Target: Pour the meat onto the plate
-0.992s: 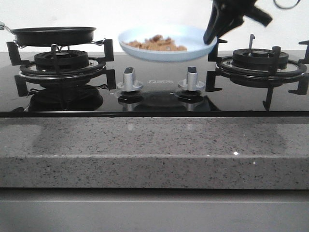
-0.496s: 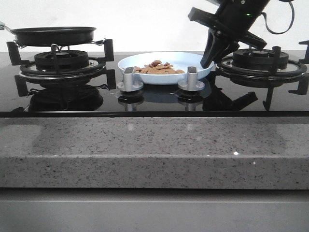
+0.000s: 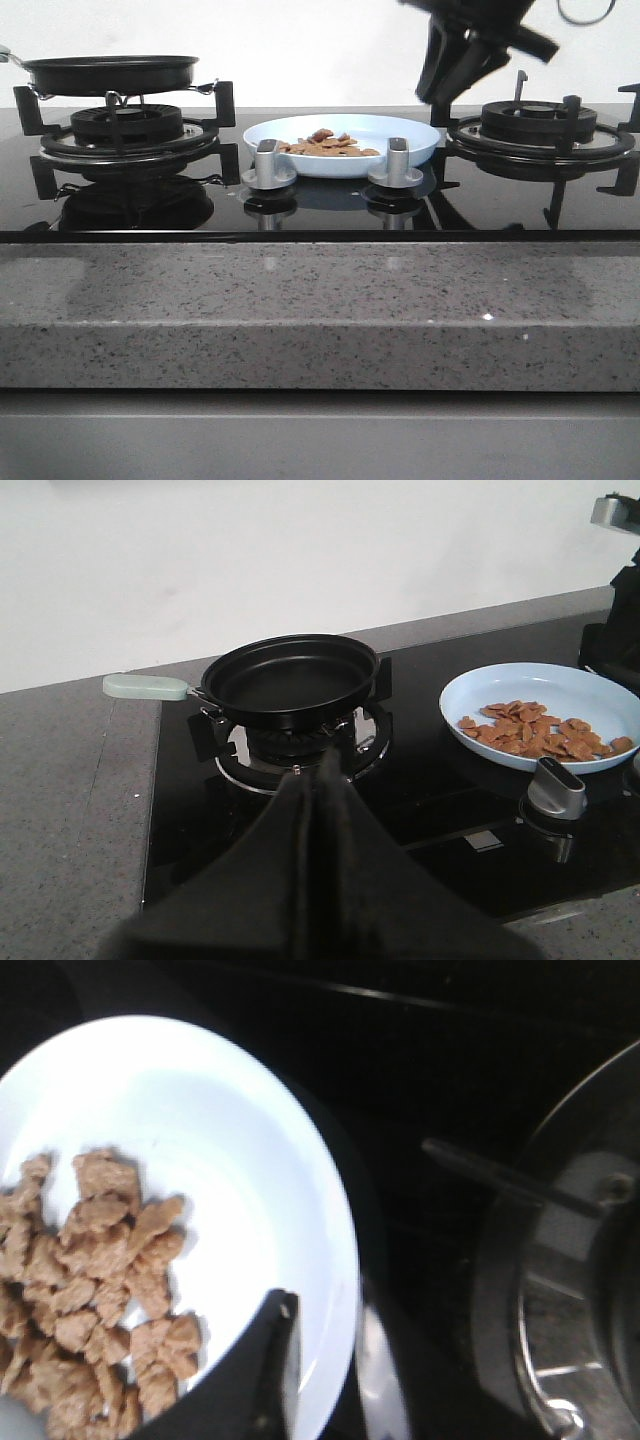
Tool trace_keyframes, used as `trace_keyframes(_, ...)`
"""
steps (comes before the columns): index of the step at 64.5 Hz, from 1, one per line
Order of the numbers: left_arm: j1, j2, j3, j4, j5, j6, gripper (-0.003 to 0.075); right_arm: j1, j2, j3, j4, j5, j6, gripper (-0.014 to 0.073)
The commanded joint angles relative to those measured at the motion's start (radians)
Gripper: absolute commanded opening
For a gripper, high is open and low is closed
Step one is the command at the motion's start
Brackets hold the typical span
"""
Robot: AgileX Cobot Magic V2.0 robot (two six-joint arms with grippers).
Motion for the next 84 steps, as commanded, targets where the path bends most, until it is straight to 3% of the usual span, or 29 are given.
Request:
trace_keyframes(1, -0.007, 0.006, -0.025, -0.02, -0.082, -0.011, -0.002, -0.002, -0.072, -0.08, 0.0, 0.041, -0.002, 0.0045)
trace_keyframes(6, -0.007, 0.006, -0.025, -0.02, -0.082, -0.011, -0.002, -0.002, -0.073, -0.098, 0.0, 0.062, -0.002, -0.0077)
trace_keyframes(28, -0.007, 0.006, -0.025, -0.02, -0.082, -0.011, -0.002, 0.006, -0.197, -0.028, 0.0, 0.051, -0.026, -0.006)
trace_keyframes(45, -0.007, 0.006, -0.025, -0.02, -0.082, -0.011, -0.002, 0.098, -0.545, 0.476, -0.095, -0.294, -0.067, -0.006)
trace_keyframes(68, -0.007, 0.006, -0.025, -0.02, -0.076, -0.011, -0.002, 0.101, -1.046, 1.175, -0.149, -0.789, -0.112, -0.006)
trace_keyframes(84, -0.007, 0.006, -0.025, -0.02, -0.076, -0.011, -0.002, 0.102, -1.323, 1.519, -0.167, -1.054, -0.112, -0.006)
